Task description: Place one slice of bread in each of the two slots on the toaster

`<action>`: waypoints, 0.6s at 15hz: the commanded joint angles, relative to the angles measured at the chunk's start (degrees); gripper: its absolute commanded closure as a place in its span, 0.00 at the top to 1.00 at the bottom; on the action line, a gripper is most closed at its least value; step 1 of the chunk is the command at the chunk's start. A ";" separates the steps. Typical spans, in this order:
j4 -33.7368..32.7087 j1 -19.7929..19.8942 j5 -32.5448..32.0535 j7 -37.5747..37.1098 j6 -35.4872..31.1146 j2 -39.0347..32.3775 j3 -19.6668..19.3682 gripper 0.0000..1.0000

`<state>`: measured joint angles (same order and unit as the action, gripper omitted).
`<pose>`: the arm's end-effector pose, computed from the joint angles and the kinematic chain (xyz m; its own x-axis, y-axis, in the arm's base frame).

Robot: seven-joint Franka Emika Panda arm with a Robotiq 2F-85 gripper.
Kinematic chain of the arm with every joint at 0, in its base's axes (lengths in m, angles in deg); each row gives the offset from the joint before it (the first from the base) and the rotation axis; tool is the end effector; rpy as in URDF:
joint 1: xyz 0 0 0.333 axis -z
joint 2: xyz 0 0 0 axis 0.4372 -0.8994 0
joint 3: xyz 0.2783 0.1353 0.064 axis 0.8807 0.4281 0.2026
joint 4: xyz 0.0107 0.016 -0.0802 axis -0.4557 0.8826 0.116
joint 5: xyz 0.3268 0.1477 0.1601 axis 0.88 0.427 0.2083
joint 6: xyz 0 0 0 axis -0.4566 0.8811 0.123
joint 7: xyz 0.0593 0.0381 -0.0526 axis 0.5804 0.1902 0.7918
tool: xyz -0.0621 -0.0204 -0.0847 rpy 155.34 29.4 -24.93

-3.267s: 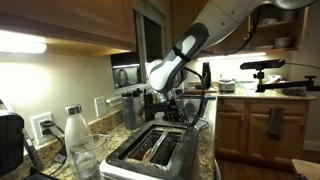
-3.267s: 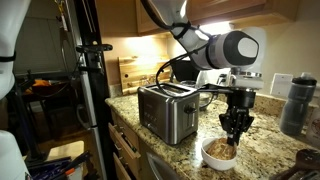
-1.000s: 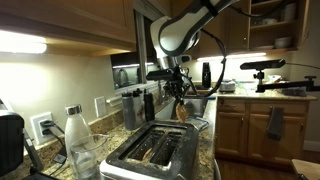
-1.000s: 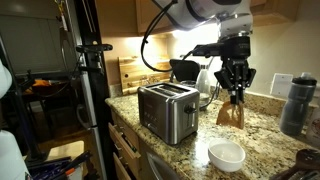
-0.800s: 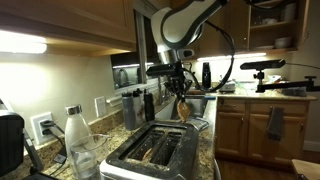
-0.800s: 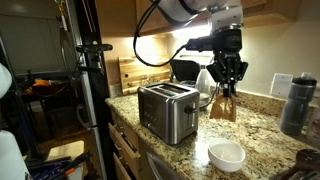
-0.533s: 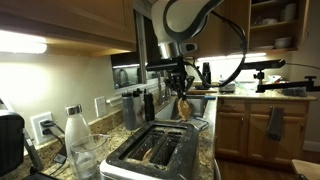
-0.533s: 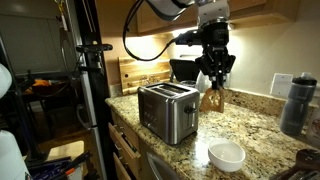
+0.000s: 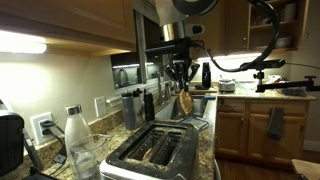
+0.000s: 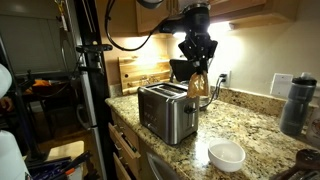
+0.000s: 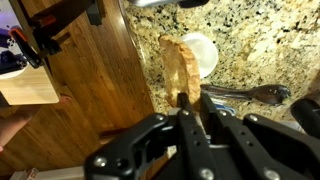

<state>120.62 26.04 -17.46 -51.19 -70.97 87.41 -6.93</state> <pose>0.5093 -0.0218 0.4929 -0.0606 -0.9609 0.2701 -0.9979 0.0518 -0.0394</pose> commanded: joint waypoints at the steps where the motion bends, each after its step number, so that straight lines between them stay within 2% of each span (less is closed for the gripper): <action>1: 4.31 0.35 -0.28 -0.53 0.25 5.95 2.11 0.05; 9: 6.62 -0.32 2.15 1.97 -3.49 7.46 4.89 0.05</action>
<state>123.65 25.96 -16.86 -50.65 -71.42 91.91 -2.40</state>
